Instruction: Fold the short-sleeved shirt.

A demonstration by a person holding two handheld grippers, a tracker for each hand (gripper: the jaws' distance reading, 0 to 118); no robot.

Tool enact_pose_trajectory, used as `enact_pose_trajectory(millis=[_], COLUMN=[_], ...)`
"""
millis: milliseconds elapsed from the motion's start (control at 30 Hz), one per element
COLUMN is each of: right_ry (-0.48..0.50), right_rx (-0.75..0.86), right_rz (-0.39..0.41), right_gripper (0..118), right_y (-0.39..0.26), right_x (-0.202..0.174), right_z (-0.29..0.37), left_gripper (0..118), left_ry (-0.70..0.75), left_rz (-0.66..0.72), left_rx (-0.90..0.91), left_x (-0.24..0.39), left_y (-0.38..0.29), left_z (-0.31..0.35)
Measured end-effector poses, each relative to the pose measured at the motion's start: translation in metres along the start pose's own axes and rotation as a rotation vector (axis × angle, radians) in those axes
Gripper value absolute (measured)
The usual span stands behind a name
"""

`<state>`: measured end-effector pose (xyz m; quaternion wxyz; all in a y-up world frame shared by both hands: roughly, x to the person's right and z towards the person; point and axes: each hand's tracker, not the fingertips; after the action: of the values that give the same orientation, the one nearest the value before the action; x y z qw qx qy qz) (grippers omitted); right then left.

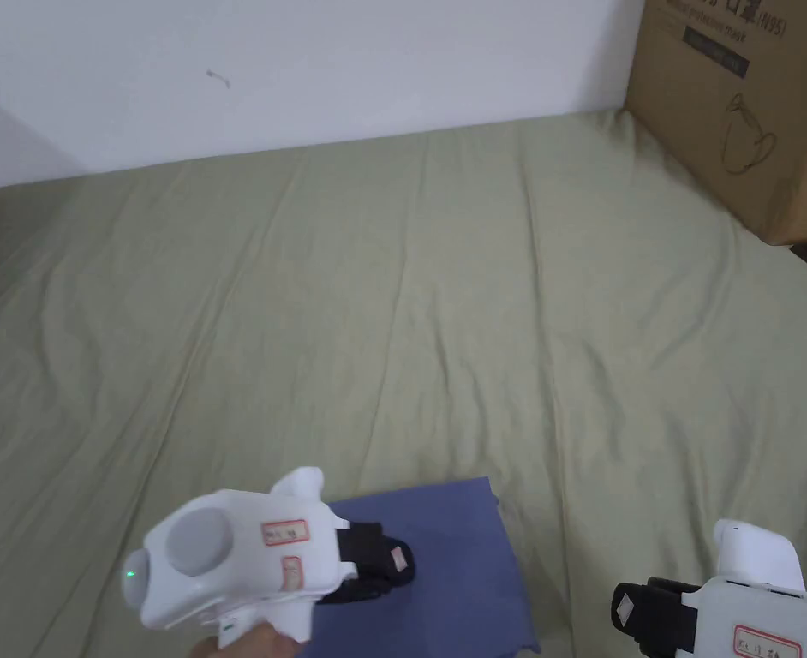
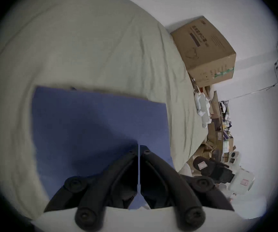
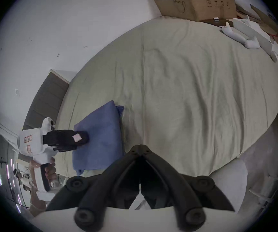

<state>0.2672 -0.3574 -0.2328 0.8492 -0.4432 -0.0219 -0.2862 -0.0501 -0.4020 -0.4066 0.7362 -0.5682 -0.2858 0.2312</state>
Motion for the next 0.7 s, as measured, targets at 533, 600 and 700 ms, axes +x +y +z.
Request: enact_pose_trajectory(millis=[533,600,700], right_ry=[-0.030,-0.025,-0.035], right_rx=[0.020,0.024,0.027], right_rz=[-0.019,-0.022,0.005], right_gripper=[0,0,0], right_y=[-0.001,-0.001,-0.001], right_x=[0.005,0.002,-0.007], right_z=[0.012,0.014,0.018], left_gripper=[2,2,2], left_ry=[-0.062,-0.106,-0.162], left_rz=[-0.118,-0.101,-0.078], left_rx=[-0.110,-0.128,-0.111], left_x=[0.057,0.058,0.054], left_y=[-0.019,-0.021,-0.022], left_z=[-0.071,-0.071,-0.058])
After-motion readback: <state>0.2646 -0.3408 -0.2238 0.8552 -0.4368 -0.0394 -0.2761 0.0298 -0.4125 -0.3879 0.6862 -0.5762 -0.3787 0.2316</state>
